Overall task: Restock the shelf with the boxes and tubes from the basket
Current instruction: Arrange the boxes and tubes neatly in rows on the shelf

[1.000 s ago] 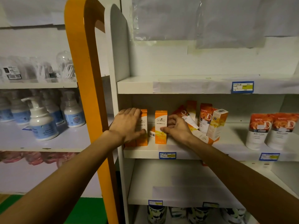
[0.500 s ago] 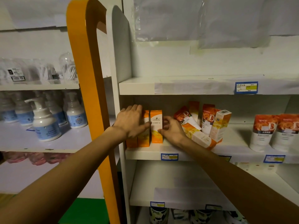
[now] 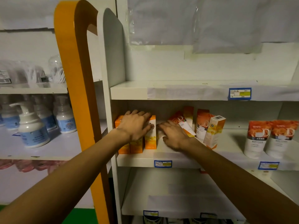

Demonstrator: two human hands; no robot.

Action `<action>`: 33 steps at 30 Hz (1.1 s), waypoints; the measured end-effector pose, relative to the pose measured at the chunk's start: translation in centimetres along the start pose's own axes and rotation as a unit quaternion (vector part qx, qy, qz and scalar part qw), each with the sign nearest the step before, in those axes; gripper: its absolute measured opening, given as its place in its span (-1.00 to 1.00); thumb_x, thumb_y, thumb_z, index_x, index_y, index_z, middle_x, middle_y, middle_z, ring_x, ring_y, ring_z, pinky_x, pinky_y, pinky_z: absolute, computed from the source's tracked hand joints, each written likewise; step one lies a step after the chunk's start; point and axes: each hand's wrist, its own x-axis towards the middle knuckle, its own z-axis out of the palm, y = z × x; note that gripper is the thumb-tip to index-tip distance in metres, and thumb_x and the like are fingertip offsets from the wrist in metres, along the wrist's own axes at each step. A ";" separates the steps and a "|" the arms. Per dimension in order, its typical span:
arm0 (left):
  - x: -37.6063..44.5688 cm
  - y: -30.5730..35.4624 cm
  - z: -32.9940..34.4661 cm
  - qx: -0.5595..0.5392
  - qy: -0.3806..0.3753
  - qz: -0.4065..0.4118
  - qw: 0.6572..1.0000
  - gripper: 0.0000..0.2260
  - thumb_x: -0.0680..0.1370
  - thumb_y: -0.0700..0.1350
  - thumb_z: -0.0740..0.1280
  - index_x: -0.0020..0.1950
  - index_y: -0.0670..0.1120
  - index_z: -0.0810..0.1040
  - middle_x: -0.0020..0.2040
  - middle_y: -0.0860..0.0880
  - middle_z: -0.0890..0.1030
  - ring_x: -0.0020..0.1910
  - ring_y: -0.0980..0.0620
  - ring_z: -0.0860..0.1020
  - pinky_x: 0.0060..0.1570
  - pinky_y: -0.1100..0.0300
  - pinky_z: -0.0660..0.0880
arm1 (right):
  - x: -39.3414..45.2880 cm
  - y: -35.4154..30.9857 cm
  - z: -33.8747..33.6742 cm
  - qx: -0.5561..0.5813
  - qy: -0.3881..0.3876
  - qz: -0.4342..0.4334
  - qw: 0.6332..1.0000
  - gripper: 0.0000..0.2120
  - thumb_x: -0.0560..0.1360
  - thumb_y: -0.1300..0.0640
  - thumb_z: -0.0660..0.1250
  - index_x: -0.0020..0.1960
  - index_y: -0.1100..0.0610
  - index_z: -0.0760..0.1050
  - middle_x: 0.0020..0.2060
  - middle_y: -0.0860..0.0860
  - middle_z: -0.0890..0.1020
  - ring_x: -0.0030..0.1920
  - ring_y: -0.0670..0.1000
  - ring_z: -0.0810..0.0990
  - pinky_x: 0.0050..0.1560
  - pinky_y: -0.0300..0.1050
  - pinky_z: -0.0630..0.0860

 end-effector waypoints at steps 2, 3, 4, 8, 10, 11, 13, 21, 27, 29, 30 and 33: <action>0.0 -0.4 0.4 -0.001 0.013 -0.001 1.000 -0.49 0.64 0.22 0.10 0.54 0.05 0.25 0.45 -0.03 0.43 0.41 -0.09 0.37 0.39 -0.04 0.27 | 1.1 0.2 0.2 -0.051 -0.028 -0.019 0.998 -0.37 0.53 0.08 0.32 0.55 0.00 0.18 0.51 0.02 0.29 0.53 0.11 0.16 0.51 0.08 0.16; 0.0 -0.6 0.6 -0.001 0.018 0.000 1.000 -0.49 0.64 0.22 0.10 0.54 0.05 0.25 0.45 -0.03 0.42 0.41 -0.09 0.37 0.39 -0.04 0.27 | 1.7 0.5 0.2 -0.075 -0.038 -0.026 0.996 -0.36 0.52 0.08 0.32 0.55 0.00 0.18 0.50 0.02 0.30 0.52 0.11 0.18 0.49 0.08 0.17; 0.1 -0.8 0.7 -0.001 0.018 0.004 1.000 -0.48 0.63 0.22 0.10 0.55 0.04 0.24 0.45 -0.03 0.42 0.41 -0.08 0.36 0.40 -0.04 0.27 | 2.2 0.8 0.1 -0.090 -0.050 -0.029 0.994 -0.36 0.52 0.08 0.32 0.55 0.00 0.19 0.50 0.03 0.31 0.51 0.11 0.20 0.47 0.07 0.18; 0.3 -1.0 1.4 -0.001 0.022 0.008 1.000 -0.45 0.62 0.24 0.11 0.56 0.04 0.22 0.45 -0.03 0.41 0.43 -0.07 0.35 0.42 -0.03 0.25 | 3.7 1.9 0.7 -0.084 -0.093 -0.022 0.992 -0.31 0.50 0.07 0.35 0.56 -0.01 0.17 0.51 0.04 0.30 0.50 0.12 0.22 0.47 0.06 0.18; 0.4 -1.1 1.6 0.002 0.031 0.009 0.999 -0.46 0.63 0.24 0.10 0.55 0.04 0.23 0.44 -0.03 0.43 0.42 -0.07 0.36 0.41 -0.03 0.26 | 4.2 2.1 1.0 -0.073 -0.097 -0.024 0.992 -0.32 0.50 0.10 0.35 0.56 -0.02 0.18 0.51 0.02 0.30 0.50 0.12 0.22 0.47 0.06 0.19; 0.4 -1.1 1.7 0.003 0.037 0.011 0.999 -0.47 0.63 0.23 0.09 0.55 0.03 0.25 0.43 -0.02 0.44 0.41 -0.06 0.37 0.40 -0.02 0.27 | 4.4 2.1 1.0 -0.068 -0.100 -0.026 0.992 -0.33 0.49 0.12 0.35 0.55 -0.03 0.19 0.51 0.01 0.30 0.50 0.11 0.22 0.47 0.05 0.20; 0.3 -1.1 1.8 0.008 0.051 0.016 0.999 -0.49 0.64 0.22 0.09 0.54 0.03 0.28 0.40 -0.02 0.46 0.37 -0.06 0.39 0.37 0.00 0.29 | 5.0 2.0 0.9 -0.063 -0.110 -0.029 0.991 -0.34 0.49 0.15 0.35 0.54 -0.04 0.23 0.49 0.01 0.32 0.49 0.12 0.22 0.45 0.06 0.22; 0.2 -1.4 1.6 0.031 0.068 0.023 0.997 -0.52 0.63 0.21 0.09 0.49 0.04 0.34 0.33 0.00 0.52 0.31 -0.04 0.44 0.30 0.00 0.29 | 6.4 2.4 1.9 -0.076 -0.096 -0.045 0.992 -0.51 0.57 -0.05 0.28 0.48 -0.09 0.31 0.44 0.02 0.37 0.44 0.13 0.28 0.46 0.10 0.22; 0.2 -1.1 1.5 0.024 0.068 0.016 0.997 -0.54 0.63 0.21 0.12 0.47 0.04 0.37 0.34 -0.01 0.52 0.32 -0.05 0.44 0.33 -0.01 0.29 | 6.4 2.5 1.6 -0.086 -0.095 -0.039 0.991 -0.43 0.55 -0.14 0.30 0.51 -0.06 0.27 0.46 0.03 0.36 0.46 0.15 0.25 0.45 0.13 0.20; 0.3 -1.0 1.4 0.026 0.067 0.014 0.997 -0.54 0.63 0.21 0.12 0.47 0.04 0.36 0.35 -0.01 0.51 0.34 -0.04 0.43 0.35 -0.01 0.28 | 6.2 2.4 1.4 -0.071 -0.064 -0.034 0.995 -0.38 0.50 -0.22 0.33 0.49 -0.06 0.29 0.44 0.03 0.40 0.45 0.15 0.27 0.42 0.13 0.20; 0.3 -1.1 1.3 0.027 0.066 0.014 0.997 -0.54 0.63 0.21 0.12 0.47 0.05 0.36 0.36 -0.01 0.51 0.34 -0.04 0.42 0.35 0.00 0.27 | 6.1 2.3 1.4 -0.061 -0.047 -0.029 0.997 -0.36 0.48 -0.26 0.34 0.48 -0.06 0.30 0.44 0.03 0.41 0.45 0.15 0.29 0.41 0.14 0.20; 0.3 -1.0 1.1 0.025 0.066 0.015 0.997 -0.54 0.63 0.21 0.12 0.48 0.05 0.35 0.37 -0.01 0.50 0.36 -0.03 0.41 0.36 0.01 0.25 | 5.8 2.2 1.4 -0.002 0.007 -0.014 1.000 -0.41 0.48 -0.22 0.36 0.44 -0.07 0.36 0.39 0.05 0.44 0.40 0.15 0.35 0.37 0.10 0.26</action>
